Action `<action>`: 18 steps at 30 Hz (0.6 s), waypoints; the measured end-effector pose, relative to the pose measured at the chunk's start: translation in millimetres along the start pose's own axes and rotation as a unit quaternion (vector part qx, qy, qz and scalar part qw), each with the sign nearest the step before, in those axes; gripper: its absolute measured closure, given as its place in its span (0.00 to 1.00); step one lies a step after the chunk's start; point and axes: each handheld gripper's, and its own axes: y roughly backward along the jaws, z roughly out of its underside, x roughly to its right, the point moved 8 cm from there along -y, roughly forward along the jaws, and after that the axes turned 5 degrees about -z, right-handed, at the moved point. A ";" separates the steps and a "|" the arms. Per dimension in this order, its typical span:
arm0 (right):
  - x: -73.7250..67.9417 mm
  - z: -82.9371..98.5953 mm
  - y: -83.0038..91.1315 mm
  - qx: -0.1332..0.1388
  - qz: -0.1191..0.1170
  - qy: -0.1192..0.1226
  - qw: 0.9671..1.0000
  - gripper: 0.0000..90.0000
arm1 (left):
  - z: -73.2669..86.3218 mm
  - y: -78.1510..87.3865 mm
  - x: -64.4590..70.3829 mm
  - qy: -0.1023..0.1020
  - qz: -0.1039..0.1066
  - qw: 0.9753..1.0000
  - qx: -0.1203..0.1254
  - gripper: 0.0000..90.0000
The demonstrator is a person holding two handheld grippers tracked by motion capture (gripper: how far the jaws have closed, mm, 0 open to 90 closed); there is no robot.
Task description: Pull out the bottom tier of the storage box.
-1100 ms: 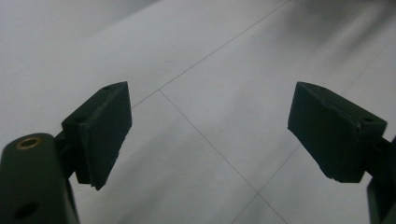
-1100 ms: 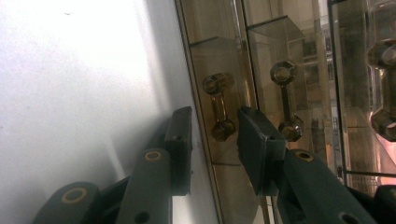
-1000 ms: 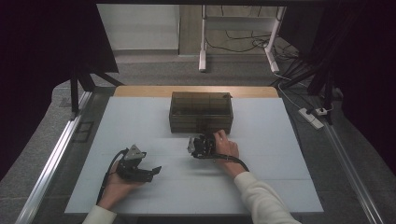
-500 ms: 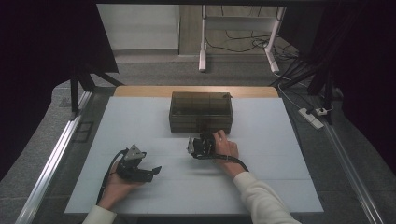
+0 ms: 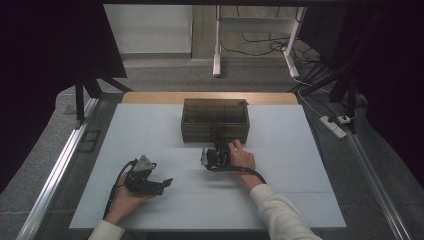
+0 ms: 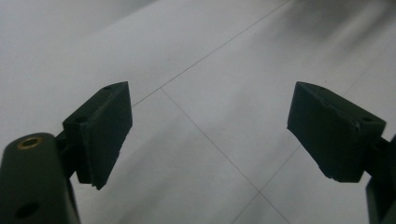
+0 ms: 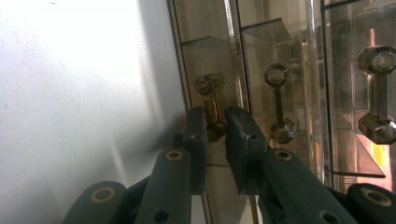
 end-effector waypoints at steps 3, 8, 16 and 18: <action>0.1 -0.3 -0.7 0.006 0.009 0.007 1.000 0.87 | 0.1 0.0 0.0 0.000 0.000 1.000 0.000 0.17; -0.9 0.6 -0.2 0.007 0.011 0.007 1.000 0.88 | 0.1 0.1 -0.1 0.000 0.000 1.000 0.000 0.17; -1.6 0.6 0.5 0.007 0.013 0.016 1.000 0.88 | 0.4 0.0 -0.1 -0.002 -0.001 1.000 -0.002 0.17; -1.8 0.2 0.1 0.012 0.018 0.016 1.000 0.88 | 0.5 0.1 -0.2 -0.003 -0.001 1.000 -0.002 0.17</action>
